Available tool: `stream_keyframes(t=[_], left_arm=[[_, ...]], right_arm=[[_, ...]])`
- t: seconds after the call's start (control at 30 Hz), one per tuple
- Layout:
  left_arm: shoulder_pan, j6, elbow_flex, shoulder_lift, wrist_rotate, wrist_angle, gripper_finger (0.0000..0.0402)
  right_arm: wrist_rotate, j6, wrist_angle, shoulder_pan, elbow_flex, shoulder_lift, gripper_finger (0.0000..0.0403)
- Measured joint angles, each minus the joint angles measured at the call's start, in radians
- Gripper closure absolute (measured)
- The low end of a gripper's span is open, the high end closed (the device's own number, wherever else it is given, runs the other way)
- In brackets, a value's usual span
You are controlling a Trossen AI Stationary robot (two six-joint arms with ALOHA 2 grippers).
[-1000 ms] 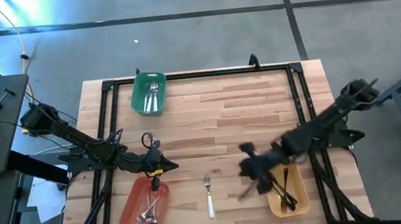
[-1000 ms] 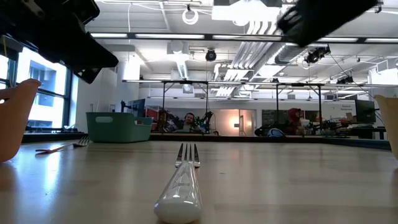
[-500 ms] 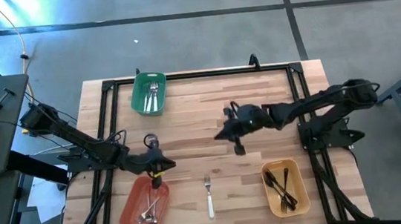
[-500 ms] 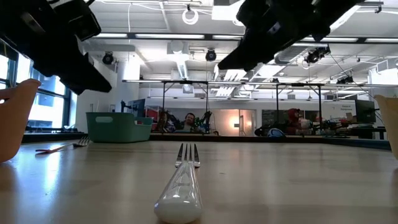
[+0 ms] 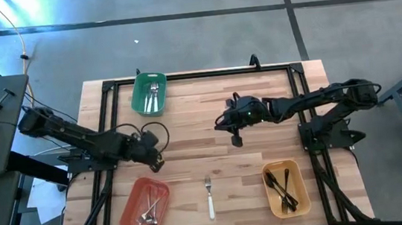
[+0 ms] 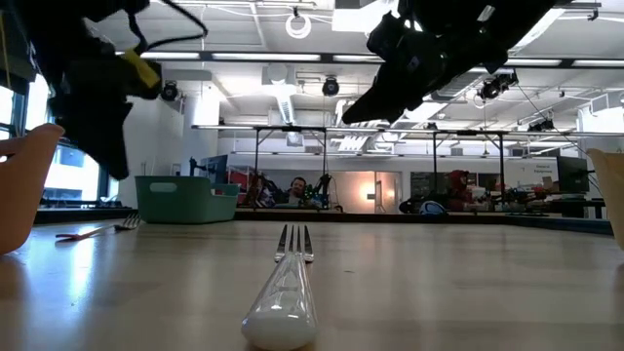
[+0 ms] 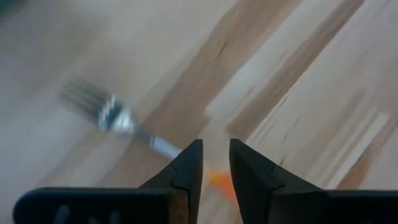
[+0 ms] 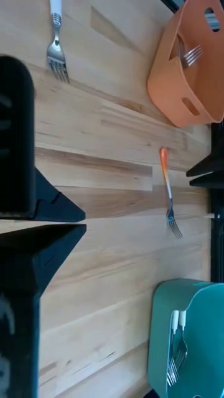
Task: Sort silverware by color (type)
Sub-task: Put the orange fork into the orange bin
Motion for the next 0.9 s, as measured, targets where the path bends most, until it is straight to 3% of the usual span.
stream_keyframes(t=[0.1, 0.3, 0.63, 0.9], left_arm=[[0.028, -0.070, 0.000, 0.006, 0.067, -0.060, 0.0317], [0.107, -0.112, -0.028, 0.055, 0.081, -0.088, 0.0281], [0.297, 0.033, -0.148, 0.118, 0.136, 0.111, 0.0270], [0.341, 0.112, -0.120, 0.101, 0.105, 0.122, 0.0270]], right_arm=[[0.000, -0.003, 0.000, 0.000, 0.000, 0.000, 0.0403], [0.001, -0.011, -0.003, 0.000, 0.000, 0.000, 0.0403], [0.002, -0.011, -0.012, 0.000, 0.000, 0.000, 0.0403], [0.002, -0.010, -0.026, 0.000, 0.000, 0.000, 0.0403]])
